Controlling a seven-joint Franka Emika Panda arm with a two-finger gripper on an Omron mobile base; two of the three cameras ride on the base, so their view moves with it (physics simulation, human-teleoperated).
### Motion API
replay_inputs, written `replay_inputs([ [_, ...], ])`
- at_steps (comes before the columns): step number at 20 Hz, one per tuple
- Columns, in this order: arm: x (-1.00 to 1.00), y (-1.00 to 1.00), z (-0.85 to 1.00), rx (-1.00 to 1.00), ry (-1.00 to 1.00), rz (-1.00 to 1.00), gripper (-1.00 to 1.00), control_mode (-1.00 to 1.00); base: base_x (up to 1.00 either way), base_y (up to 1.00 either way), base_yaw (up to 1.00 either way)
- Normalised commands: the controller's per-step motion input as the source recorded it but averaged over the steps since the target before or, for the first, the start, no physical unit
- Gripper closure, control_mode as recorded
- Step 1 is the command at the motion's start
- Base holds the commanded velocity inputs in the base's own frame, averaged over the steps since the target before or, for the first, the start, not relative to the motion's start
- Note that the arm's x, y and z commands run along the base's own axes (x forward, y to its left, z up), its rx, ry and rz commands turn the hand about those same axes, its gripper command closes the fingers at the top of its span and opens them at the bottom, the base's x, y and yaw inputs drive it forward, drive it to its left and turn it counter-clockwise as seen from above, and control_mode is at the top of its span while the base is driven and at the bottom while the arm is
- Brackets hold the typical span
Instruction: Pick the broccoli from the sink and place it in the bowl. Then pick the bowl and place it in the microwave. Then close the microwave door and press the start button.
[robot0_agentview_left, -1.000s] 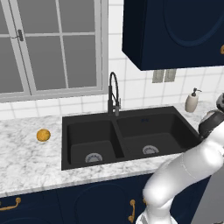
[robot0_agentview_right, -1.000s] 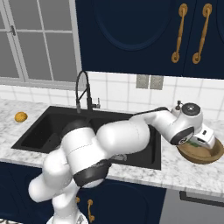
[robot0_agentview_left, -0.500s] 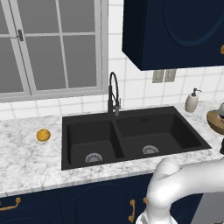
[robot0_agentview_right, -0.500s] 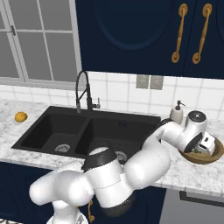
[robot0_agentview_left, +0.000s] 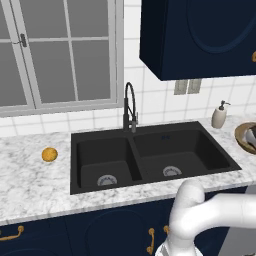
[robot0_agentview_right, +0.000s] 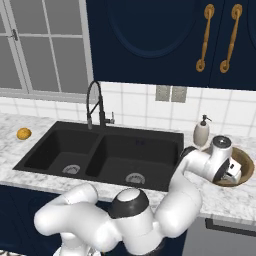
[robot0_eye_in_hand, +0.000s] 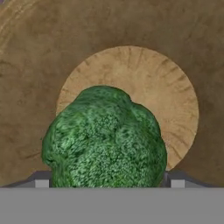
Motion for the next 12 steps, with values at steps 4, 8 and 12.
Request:
replay_inputs([
  [4,0.06,0.03,-0.23,0.0,0.0,0.0,-1.0,-1.0,0.0,0.0,0.0],
  [8,0.0,0.11,0.25,0.0,-0.02,0.0,-1.0,-1.0,0.0,0.0,0.0],
  [12,0.0,0.24,0.33,0.0,0.0,0.0,-1.0,-1.0,0.0,0.0,0.0],
])
